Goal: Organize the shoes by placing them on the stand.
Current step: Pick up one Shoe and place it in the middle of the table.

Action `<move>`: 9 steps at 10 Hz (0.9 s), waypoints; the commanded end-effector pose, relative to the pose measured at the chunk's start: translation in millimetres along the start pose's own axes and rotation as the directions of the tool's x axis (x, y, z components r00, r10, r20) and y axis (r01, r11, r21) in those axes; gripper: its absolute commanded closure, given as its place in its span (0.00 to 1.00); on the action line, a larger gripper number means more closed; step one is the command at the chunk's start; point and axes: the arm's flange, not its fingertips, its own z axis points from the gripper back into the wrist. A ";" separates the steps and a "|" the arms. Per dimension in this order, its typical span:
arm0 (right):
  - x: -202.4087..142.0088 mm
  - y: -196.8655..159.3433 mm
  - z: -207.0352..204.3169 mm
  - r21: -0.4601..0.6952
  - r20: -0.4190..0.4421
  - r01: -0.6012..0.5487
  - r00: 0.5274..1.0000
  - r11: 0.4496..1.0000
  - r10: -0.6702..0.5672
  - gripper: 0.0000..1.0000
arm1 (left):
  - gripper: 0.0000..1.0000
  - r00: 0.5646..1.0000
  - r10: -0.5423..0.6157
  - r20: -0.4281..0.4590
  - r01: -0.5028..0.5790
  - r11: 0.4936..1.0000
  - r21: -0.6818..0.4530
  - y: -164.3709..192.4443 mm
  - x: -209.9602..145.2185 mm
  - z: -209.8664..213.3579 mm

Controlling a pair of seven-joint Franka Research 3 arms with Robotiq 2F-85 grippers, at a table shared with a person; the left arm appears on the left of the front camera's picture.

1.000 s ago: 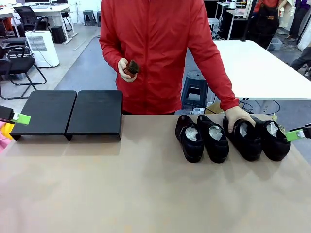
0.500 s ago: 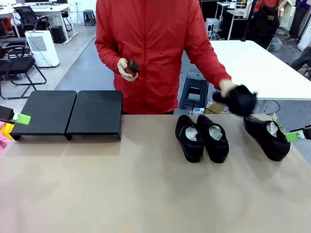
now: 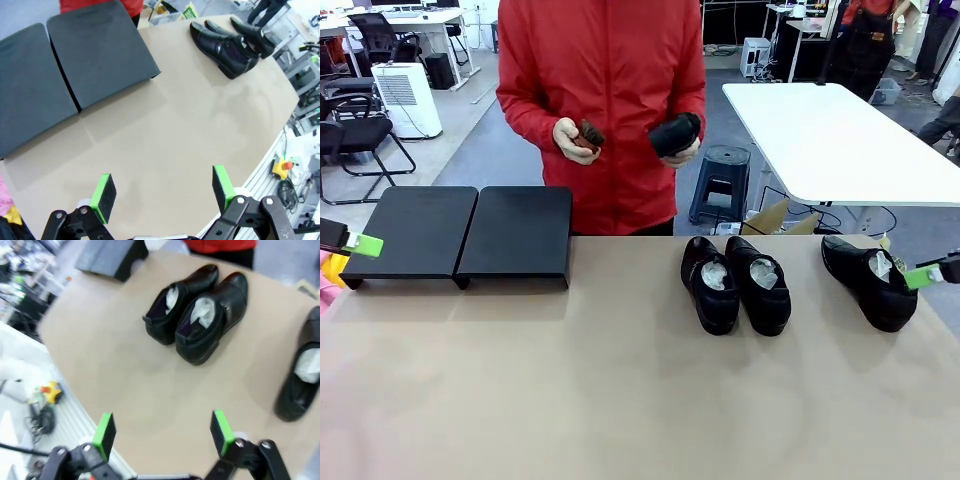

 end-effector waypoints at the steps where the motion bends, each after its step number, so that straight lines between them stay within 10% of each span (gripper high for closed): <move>1: 30.8 47.1 5.1 -0.147 -0.099 -0.011 0.995 0.989 -0.004 0.00 | 0.00 1.000 -0.009 0.008 0.009 1.000 -0.016 1.2 0.6 0.1; 5: 63.8 102.0 -32.4 -0.364 -0.187 -0.022 0.981 0.931 -0.050 0.00 | 0.00 1.000 -0.009 0.008 0.009 1.000 -0.016 1.2 0.6 0.1; 9: 56.5 91.8 -16.0 -0.244 -0.141 -0.064 0.990 0.968 0.029 0.00 | 0.00 1.000 -0.009 0.008 0.009 1.000 -0.016 1.2 0.6 0.1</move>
